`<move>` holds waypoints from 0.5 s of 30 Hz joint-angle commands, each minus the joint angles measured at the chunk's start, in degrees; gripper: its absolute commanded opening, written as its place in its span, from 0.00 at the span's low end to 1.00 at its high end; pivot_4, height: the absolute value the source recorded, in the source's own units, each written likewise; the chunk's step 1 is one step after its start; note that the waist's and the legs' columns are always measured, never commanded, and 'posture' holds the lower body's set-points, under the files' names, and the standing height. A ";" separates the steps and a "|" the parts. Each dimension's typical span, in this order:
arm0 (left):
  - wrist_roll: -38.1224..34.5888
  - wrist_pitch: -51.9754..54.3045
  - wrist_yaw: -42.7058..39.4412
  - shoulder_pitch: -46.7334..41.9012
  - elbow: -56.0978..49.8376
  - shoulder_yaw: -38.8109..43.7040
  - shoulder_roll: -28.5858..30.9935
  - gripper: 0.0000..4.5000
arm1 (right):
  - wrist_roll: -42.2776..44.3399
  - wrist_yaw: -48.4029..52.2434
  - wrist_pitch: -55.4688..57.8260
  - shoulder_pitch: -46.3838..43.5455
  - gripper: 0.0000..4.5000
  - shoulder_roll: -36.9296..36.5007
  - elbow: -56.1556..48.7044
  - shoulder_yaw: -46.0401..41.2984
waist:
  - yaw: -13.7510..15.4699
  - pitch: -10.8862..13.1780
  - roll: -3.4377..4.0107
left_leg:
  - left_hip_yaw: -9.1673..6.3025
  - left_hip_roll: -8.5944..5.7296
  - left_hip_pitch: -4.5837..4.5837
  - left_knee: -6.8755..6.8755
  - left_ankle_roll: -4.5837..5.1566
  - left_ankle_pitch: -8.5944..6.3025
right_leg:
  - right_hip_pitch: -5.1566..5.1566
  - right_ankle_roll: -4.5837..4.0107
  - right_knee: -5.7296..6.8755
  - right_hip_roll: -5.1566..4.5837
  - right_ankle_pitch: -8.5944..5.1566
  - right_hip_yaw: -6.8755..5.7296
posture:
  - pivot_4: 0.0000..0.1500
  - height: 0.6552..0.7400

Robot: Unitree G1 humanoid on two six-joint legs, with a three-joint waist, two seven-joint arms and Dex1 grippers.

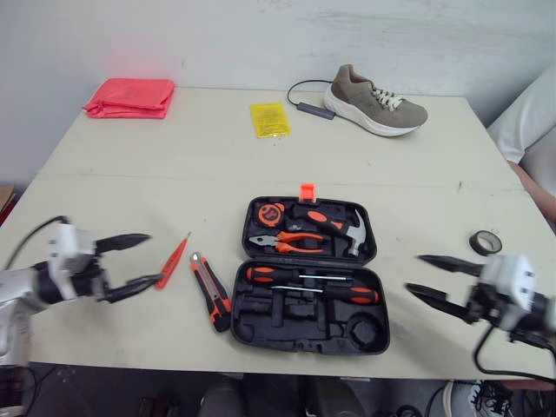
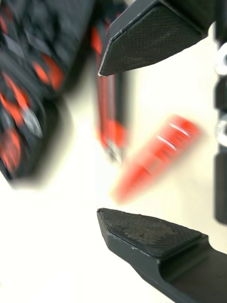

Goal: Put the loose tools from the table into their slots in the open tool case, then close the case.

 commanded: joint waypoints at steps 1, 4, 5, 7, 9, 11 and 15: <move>1.82 -4.08 1.10 2.84 7.13 6.25 2.17 1.00 | -0.82 3.32 -9.96 2.52 0.99 -0.74 10.49 -6.62 | -0.02 0.00 0.00 | 0.04 0.00 0.05 -0.10 0.01 0.00 | 0.04 0.00 -0.10 -0.01 0.00 0.00 | 1.00 1.00; 2.68 -6.28 3.04 4.78 13.18 10.09 3.03 1.00 | -2.31 3.36 -15.52 2.86 0.99 -2.02 21.01 -8.96 | -0.29 0.02 -0.01 | 0.11 0.02 0.11 -0.17 0.00 -0.02 | 0.05 0.00 -0.13 -0.05 0.00 0.03 | 1.00 1.00; 2.87 -6.73 4.04 5.94 14.22 11.24 2.87 1.00 | -2.41 3.16 -16.42 2.76 0.99 -2.54 24.16 -9.58 | -0.45 0.02 -0.01 | 0.11 0.03 0.13 -0.18 -0.02 -0.03 | 0.05 -0.01 -0.13 -0.07 0.00 0.04 | 1.00 1.00; 2.73 -6.77 5.63 7.98 14.19 12.91 2.12 1.00 | -2.21 3.53 -18.59 2.48 0.99 -3.08 27.94 -9.73 | -1.01 0.03 0.00 | 0.10 0.04 0.18 -0.25 -0.04 -0.04 | 0.06 -0.03 -0.13 -0.12 -0.01 0.04 | 1.00 1.00; 1.94 -5.57 7.03 9.09 12.25 13.75 1.23 1.00 | -1.69 4.02 -19.78 2.05 0.99 -3.13 28.87 -8.80 | -1.27 0.03 0.01 | 0.07 0.05 0.26 -0.37 -0.09 -0.05 | 0.11 -0.09 -0.13 -0.19 -0.05 0.02 | 1.00 1.00; 1.08 -3.31 7.96 10.05 8.14 13.55 0.19 1.00 | -0.56 4.20 -19.78 0.71 0.99 -2.44 27.36 -7.33 | -1.40 0.05 0.06 | 0.04 0.06 0.32 -0.42 -0.25 -0.08 | 0.14 -0.10 -0.10 -0.20 -0.05 0.01 | 1.00 1.00; -0.25 3.43 11.95 9.96 -1.23 12.35 -1.54 1.00 | 2.97 4.08 -17.00 -2.54 0.99 -0.73 20.86 -3.51 | -1.54 0.07 0.08 | 0.02 0.06 0.39 -0.42 -0.42 -0.10 | 0.15 -0.10 0.07 -0.22 -0.05 0.02 | 1.00 1.00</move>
